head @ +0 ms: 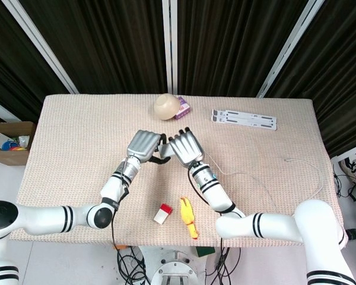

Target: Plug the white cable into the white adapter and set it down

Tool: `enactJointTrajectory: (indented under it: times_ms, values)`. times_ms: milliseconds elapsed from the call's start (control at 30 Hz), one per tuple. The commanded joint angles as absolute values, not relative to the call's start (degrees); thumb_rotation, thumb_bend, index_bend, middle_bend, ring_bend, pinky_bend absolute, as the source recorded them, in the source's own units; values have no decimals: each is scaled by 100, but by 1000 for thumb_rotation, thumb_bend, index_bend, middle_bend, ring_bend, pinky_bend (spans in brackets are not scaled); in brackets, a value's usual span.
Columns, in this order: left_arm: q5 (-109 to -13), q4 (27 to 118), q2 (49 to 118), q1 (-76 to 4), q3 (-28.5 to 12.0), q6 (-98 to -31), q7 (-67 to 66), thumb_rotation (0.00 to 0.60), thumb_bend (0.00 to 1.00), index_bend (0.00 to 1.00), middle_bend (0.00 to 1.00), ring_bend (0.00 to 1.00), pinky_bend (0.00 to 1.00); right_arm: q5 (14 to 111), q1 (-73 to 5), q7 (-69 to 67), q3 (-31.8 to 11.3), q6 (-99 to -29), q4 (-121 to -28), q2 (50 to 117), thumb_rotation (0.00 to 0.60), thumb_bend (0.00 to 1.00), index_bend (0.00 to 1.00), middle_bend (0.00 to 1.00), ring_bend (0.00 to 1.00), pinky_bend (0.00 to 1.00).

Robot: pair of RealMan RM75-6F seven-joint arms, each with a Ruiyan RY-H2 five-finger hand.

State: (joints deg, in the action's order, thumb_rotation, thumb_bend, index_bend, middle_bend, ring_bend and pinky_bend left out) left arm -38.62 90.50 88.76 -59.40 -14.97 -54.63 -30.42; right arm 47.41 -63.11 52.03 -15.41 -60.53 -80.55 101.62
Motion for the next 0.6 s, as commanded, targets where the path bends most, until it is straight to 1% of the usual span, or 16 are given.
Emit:
enactJointTrajectory:
  times_ms: [33, 133, 200, 300, 433, 467, 600]
  values:
    - [-3846, 9040, 8887, -5956, -1485, -5470, -3041, 410, 294, 578, 545, 701, 816, 4751, -6316, 5176, -1546, -6058, -8044, 10178, 600, 761, 691, 571, 380, 411]
    - [-3831, 9030, 8902, -5967, -1480, -5472, -3026, 406, 295, 578, 545, 702, 817, 4756, -6320, 5134, -1564, -6064, -8041, 10190, 600, 742, 688, 567, 380, 411]
    - [-3832, 9025, 8910, -5976, -1473, -5481, -3024, 404, 294, 578, 545, 702, 817, 4750, -6326, 5146, -1554, -6063, -8034, 10196, 600, 702, 685, 567, 379, 411]
    - [-3818, 9036, 8910, -5976, -1478, -5469, -2977, 399, 294, 577, 545, 702, 816, 4740, -6325, 5146, -1547, -6081, -8029, 10219, 600, 632, 676, 567, 380, 411]
    - [-3833, 9033, 8911, -5965, -1455, -5485, -2945, 400, 295, 577, 546, 701, 817, 4737, -6316, 5127, -1539, -6093, -8033, 10230, 600, 504, 664, 566, 380, 411]
    - [-3835, 9034, 8907, -5962, -1452, -5484, -2935, 400, 295, 577, 545, 701, 817, 4732, -6314, 5132, -1538, -6099, -8038, 10227, 600, 489, 659, 565, 380, 411]
    - [-3890, 9028, 8887, -5931, -1408, -5507, -2909, 397, 294, 578, 545, 701, 817, 4723, -6291, 5150, -1526, -6135, -8082, 10190, 600, 392, 605, 531, 376, 411]
